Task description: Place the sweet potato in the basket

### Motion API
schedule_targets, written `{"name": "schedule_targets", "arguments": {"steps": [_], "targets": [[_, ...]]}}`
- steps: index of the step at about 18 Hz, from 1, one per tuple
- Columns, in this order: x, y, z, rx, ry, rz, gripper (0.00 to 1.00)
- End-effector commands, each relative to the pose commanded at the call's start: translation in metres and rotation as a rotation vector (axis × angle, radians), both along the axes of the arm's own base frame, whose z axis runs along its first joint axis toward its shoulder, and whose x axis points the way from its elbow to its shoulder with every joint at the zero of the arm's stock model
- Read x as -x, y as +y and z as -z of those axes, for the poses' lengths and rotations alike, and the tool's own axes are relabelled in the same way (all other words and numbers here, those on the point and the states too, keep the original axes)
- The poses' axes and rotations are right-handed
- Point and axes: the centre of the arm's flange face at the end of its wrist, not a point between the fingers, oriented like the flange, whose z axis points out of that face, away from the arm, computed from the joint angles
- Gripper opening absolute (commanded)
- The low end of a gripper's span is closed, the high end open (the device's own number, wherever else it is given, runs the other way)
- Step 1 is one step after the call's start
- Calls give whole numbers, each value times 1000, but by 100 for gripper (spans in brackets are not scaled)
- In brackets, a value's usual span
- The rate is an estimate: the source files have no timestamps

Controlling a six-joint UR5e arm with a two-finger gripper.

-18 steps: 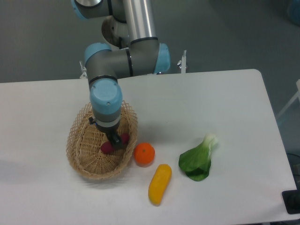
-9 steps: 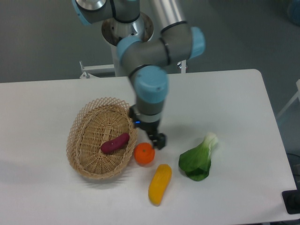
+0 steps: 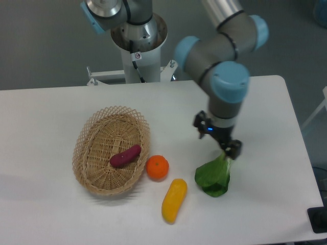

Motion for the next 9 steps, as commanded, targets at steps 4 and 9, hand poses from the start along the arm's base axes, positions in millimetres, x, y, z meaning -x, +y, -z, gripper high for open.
{"name": "schedule_targets", "arguments": {"steps": [4, 9], "targets": [[20, -16, -4, -19, 4, -31, 100], [26, -19, -3, -12, 10, 5, 100]]}}
